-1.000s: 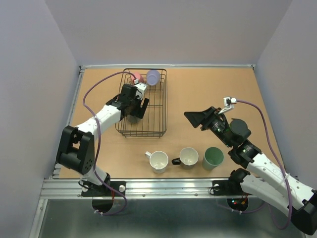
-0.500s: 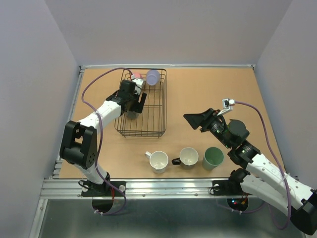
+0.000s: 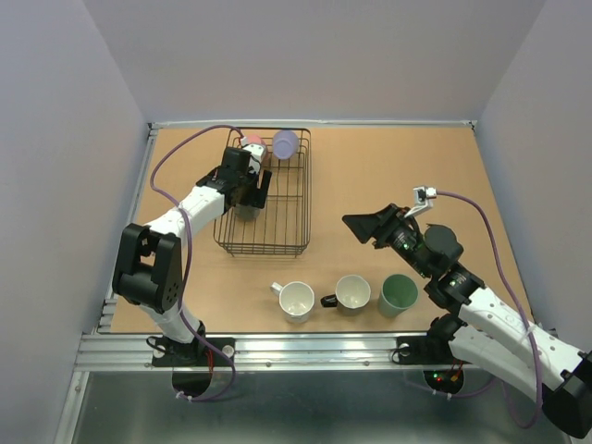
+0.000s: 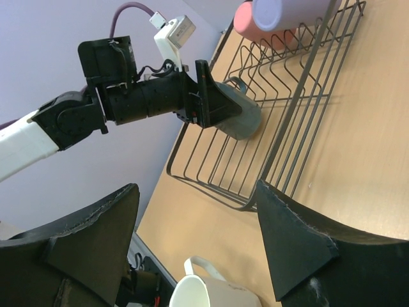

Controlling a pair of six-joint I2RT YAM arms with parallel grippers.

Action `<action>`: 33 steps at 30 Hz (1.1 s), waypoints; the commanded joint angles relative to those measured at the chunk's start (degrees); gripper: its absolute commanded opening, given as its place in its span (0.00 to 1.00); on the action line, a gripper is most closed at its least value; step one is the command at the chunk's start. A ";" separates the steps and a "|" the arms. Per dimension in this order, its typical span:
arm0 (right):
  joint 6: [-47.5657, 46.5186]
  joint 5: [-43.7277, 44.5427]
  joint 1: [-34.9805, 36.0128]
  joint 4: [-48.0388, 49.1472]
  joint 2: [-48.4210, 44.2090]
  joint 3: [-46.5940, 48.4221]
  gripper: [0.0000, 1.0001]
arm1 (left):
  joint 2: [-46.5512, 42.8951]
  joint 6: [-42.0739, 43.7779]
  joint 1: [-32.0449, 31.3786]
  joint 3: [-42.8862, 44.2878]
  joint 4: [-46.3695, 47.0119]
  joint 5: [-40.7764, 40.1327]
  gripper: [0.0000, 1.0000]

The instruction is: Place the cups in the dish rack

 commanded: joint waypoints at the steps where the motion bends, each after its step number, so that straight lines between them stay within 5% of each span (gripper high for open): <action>1: 0.35 -0.42 0.19 2.62 -0.62 -1.97 0.79 | -4.39 -0.34 0.76 2.36 3.96 -1.65 0.74; 13: 1.84 -0.95 0.19 2.71 0.08 -2.41 0.79 | -7.47 -1.31 0.76 0.95 4.66 -9.46 0.89; 14: 1.93 -0.95 0.19 2.71 0.17 -2.50 0.79 | -7.65 -1.57 0.76 0.95 4.83 -10.08 0.98; 33: 2.55 -2.36 0.19 2.18 -1.24 -3.73 0.79 | -12.30 -2.45 0.85 -0.36 5.97 -13.52 0.99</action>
